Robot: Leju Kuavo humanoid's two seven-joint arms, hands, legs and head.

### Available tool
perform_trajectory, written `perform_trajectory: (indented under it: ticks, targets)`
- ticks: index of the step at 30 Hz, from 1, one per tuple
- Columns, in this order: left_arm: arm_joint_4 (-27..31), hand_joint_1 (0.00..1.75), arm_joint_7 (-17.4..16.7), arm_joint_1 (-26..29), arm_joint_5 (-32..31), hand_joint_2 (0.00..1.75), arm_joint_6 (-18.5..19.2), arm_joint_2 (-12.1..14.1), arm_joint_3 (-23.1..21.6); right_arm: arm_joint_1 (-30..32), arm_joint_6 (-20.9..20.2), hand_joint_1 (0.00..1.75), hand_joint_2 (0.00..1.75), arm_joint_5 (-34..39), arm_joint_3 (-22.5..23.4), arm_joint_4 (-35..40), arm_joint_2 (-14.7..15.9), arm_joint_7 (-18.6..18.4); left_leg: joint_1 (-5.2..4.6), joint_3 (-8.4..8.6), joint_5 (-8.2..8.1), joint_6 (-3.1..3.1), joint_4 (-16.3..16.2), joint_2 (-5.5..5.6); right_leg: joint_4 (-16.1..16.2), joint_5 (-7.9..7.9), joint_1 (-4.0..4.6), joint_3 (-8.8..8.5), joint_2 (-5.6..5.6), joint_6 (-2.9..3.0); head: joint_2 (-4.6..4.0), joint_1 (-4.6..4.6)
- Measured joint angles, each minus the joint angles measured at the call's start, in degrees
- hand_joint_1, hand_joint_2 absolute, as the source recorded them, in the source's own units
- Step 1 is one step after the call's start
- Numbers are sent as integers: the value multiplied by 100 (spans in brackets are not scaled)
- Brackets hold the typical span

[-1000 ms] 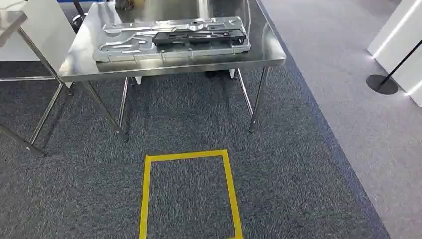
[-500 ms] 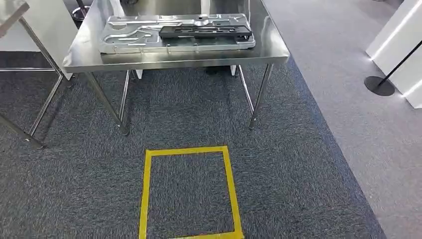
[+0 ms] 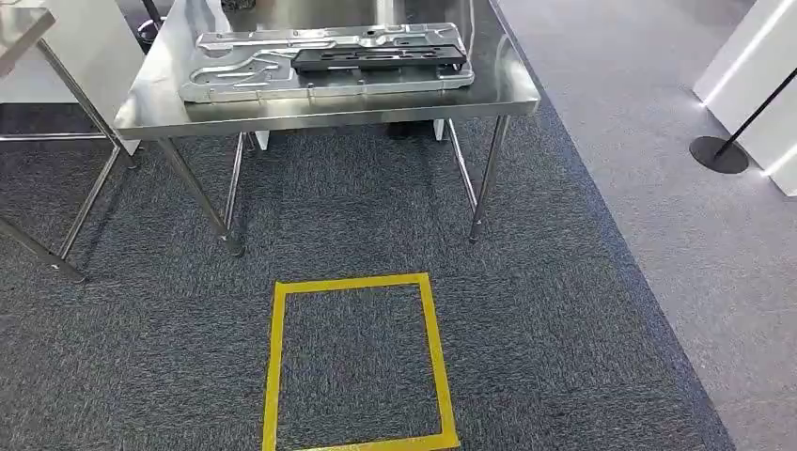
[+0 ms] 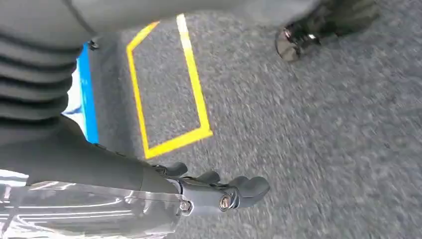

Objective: Take the parts from the cabinet and place them on the table.

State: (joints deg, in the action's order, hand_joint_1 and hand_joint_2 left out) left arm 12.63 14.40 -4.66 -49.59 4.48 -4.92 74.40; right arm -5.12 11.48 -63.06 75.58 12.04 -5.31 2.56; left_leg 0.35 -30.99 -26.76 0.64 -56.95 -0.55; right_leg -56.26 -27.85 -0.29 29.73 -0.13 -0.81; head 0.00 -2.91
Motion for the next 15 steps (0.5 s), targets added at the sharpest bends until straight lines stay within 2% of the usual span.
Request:
perform_trajectory:
  ticks: [1,6,14,15]
  targets:
    - [0,0,-4,0,-7,175,-13,-2,0,-4,0,0,175,0,0,0,0,0,6,-2,6,-10,0,0,-3,1,5,3,0,5,0,0]
    - [0,0,-197,18,-92,175,-96,0,-59,6,11,0,175,81,-31,0,0,0,17,-4,13,-23,1,1,-11,1,14,7,-1,12,0,0]
    - [11,0,-385,162,525,175,-164,46,-912,145,-96,0,175,868,-840,57,42,-18,15,-10,15,-26,-2,0,-15,3,11,15,0,9,0,0]
    - [18,0,-409,180,603,0,-166,57,-1028,164,-123,0,175,969,-949,70,55,-18,15,-12,14,-25,-3,0,-15,4,11,15,0,8,0,0]
